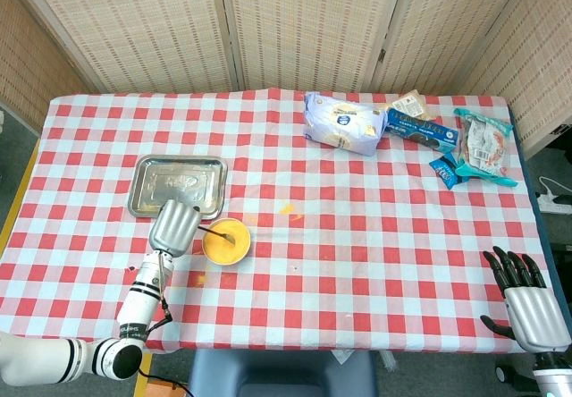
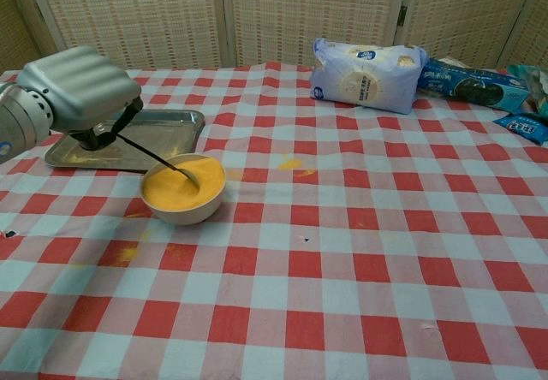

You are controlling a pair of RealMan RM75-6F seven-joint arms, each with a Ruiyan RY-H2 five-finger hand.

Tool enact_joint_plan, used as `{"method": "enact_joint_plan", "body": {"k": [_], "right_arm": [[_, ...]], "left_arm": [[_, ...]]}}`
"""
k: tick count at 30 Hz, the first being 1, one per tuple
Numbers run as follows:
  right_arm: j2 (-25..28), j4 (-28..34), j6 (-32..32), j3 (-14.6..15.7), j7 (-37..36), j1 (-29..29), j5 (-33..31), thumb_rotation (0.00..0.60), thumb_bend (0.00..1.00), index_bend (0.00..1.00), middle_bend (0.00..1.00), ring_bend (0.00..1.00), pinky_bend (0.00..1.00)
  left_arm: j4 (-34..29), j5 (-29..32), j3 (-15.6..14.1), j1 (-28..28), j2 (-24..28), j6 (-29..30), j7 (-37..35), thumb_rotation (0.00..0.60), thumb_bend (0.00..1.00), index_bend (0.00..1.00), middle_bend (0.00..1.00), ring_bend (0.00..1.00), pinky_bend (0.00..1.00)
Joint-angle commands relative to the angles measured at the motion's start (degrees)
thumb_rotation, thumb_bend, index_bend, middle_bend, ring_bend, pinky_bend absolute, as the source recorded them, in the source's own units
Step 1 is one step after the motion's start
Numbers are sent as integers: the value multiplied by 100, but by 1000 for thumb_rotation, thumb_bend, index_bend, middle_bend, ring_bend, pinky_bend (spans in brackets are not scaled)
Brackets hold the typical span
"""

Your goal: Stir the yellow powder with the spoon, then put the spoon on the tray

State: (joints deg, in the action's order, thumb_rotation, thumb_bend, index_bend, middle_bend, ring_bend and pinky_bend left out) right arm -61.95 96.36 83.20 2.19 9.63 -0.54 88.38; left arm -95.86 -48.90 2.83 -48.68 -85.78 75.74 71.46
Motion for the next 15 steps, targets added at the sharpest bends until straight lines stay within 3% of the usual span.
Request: {"method": "enact_joint_plan", "body": {"k": [1, 15], "right_arm": [[4, 4, 28, 6, 1, -13, 19, 600, 31, 0, 0, 0, 0], [-1, 30, 67, 79, 30, -31, 184, 600, 31, 0, 0, 0, 0]], "left_arm": [[-28, -7, -39, 33, 31, -14, -1, 600, 954, 870, 1000, 1000, 1000], [-626, -126, -263, 294, 458, 113, -77, 600, 942, 870, 1000, 1000, 1000]]}}
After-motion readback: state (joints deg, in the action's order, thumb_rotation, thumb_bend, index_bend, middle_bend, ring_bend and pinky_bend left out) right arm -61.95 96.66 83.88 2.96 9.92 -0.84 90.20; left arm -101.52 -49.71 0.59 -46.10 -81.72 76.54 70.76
